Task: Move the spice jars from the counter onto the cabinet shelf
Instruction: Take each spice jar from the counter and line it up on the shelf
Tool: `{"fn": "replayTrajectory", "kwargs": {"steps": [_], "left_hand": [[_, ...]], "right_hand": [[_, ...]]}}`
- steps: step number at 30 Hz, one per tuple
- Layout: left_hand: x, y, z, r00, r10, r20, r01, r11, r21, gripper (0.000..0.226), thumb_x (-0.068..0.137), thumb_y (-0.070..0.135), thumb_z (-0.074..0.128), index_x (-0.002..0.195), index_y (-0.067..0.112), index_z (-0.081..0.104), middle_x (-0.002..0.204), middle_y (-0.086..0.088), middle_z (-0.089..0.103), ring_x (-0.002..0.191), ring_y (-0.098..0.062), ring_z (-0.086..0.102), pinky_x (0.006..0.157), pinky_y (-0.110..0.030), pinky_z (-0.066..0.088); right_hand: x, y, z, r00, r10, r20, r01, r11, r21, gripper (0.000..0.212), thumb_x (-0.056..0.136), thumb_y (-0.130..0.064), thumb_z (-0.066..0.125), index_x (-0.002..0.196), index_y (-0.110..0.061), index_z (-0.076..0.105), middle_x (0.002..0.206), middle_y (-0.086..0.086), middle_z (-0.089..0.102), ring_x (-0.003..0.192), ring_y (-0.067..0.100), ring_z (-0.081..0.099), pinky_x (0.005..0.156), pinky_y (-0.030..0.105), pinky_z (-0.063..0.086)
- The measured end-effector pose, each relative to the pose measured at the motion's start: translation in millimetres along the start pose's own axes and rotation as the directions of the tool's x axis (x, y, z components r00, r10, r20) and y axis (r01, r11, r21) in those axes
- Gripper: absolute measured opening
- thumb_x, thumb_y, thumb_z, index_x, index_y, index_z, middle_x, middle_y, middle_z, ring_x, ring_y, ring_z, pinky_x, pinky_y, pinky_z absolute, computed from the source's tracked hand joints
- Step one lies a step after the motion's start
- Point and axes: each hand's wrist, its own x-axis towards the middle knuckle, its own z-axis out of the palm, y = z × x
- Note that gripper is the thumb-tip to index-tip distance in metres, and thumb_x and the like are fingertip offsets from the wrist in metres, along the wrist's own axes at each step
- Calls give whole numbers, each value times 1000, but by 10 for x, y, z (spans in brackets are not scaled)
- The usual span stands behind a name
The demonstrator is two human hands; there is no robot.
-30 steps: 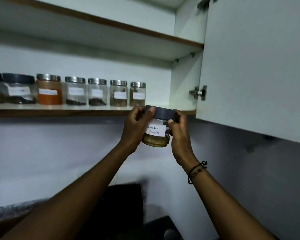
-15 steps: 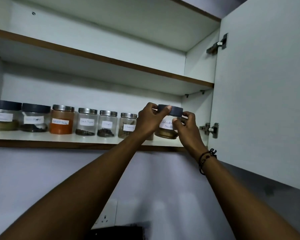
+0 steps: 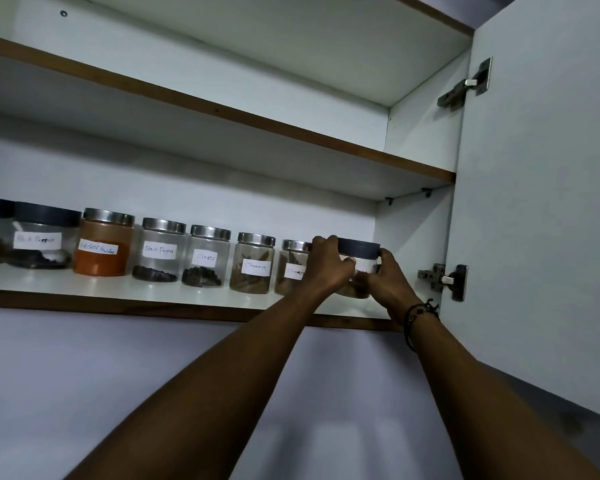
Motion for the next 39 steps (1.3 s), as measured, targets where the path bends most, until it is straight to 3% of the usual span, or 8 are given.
{"fn": "replayTrajectory", "kwargs": {"steps": [6,11,15,20,24,29,35,39], "left_hand": [[7,-128,123,998,-41,42,41,999,4,39,91,10,59,129,3,54,130,-19,51,113,-32,57,96,-35,48],[-19,-198,133,997,-67,34,67,998,-10,38,89,2,55,127,0,56,124,-19,60,112,-33,59,90,-37,49],[-45,-202,156,996,-76,37,75,996,43,39,89,2,54,128,3,56,124,-18,63,111,-33,60,87,-36,48],[-91,-211,151,996,-82,39,74,984,162,32,91,6,56,122,1,60,123,-22,60,110,-38,60,88,-38,48],[-183,-176,113,997,-62,43,53,979,199,25,90,5,55,113,1,65,119,-23,63,106,-39,61,87,-40,51],[-338,-117,19,1000,-7,21,3,988,157,22,93,9,53,106,2,70,110,-18,69,100,-33,65,78,-32,50],[-874,-48,-8,957,287,-46,-287,958,3,22,95,1,49,96,-2,71,91,-15,73,84,-24,66,75,-36,51],[-1384,-196,160,936,347,-55,-350,933,-84,24,97,8,51,103,6,73,98,-6,75,90,-19,68,78,-32,53]], "right_hand": [[227,174,140,998,43,34,-42,998,-44,58,83,-11,75,133,-9,46,125,17,62,113,34,62,99,51,51],[303,286,215,998,53,36,-47,987,-156,58,84,-13,74,135,-8,47,124,16,63,113,34,61,100,46,49],[330,298,254,999,24,36,-13,958,-286,57,85,-18,73,135,-9,48,126,12,62,109,28,60,87,28,43],[321,313,294,997,50,55,-26,930,-367,60,85,-28,75,136,-10,47,133,11,60,119,30,57,94,31,43],[287,330,324,994,91,61,-59,911,-409,61,81,-25,78,130,-8,46,129,12,61,117,31,58,84,25,40],[106,237,329,993,-47,-111,6,939,-343,39,87,-20,69,120,-4,54,119,16,65,107,32,61,77,25,39],[-687,177,341,900,-174,-398,167,985,-54,20,90,-14,63,109,-16,62,117,5,57,90,10,58,72,3,40],[-1277,427,319,903,-175,-393,167,984,-53,10,90,-9,62,93,-19,62,103,1,59,81,2,56,67,0,39]]}}
